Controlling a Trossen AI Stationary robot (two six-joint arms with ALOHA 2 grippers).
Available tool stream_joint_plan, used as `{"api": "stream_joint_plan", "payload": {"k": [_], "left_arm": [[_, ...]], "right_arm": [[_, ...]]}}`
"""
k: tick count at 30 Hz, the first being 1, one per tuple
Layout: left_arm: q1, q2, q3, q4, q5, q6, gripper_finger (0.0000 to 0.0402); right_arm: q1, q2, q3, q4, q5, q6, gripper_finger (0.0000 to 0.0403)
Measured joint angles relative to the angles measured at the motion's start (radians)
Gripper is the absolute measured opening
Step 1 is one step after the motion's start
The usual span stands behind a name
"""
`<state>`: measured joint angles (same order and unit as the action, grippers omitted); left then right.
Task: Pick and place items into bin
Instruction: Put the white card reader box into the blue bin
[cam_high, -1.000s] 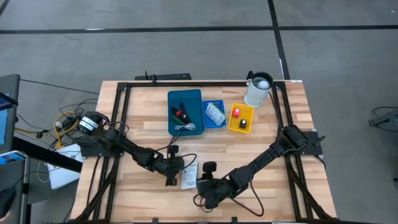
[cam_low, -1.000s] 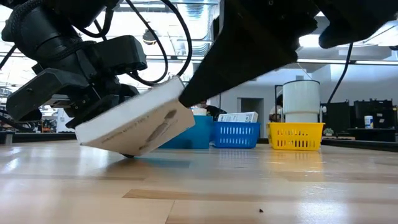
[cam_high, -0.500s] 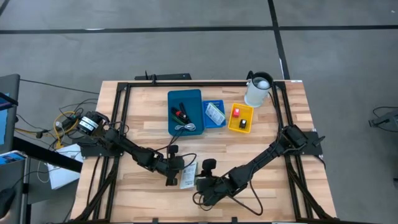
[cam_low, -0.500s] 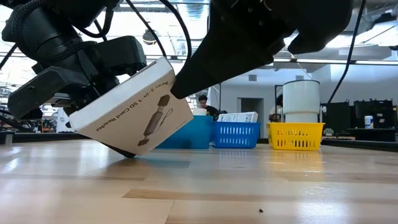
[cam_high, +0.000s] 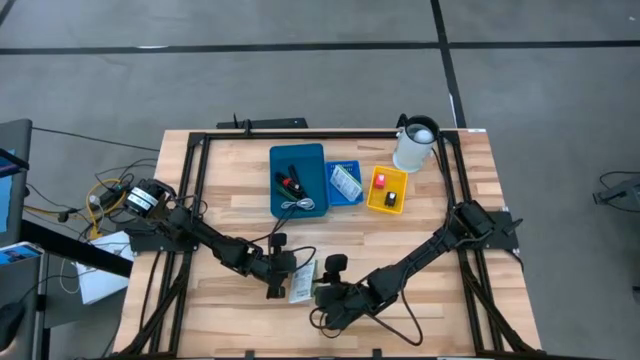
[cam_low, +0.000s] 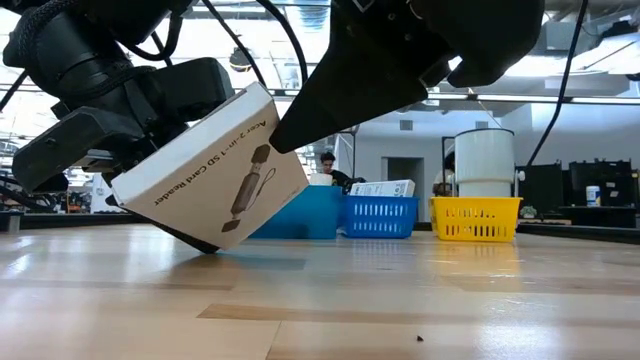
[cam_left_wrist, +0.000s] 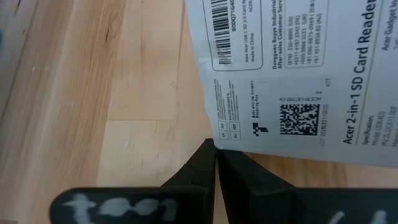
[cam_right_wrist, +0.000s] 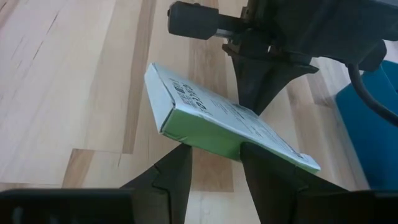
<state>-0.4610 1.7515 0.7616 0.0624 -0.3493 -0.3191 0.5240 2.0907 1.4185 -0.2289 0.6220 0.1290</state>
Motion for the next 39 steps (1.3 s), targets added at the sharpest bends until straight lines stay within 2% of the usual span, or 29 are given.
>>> {"api": "stream_joint_plan", "payload": {"k": [23,39], "left_arm": [[0.000,0.000,0.000,-0.001,-0.001,-0.033,0.0000],[0.000,0.000,0.000,-0.002,-0.001,-0.033,0.0000]], "right_arm": [[0.000,0.002,0.000,0.006,0.016,0.001,0.0140],[-0.001,0.002,0.000,0.006,0.019,0.002,0.0180]]}}
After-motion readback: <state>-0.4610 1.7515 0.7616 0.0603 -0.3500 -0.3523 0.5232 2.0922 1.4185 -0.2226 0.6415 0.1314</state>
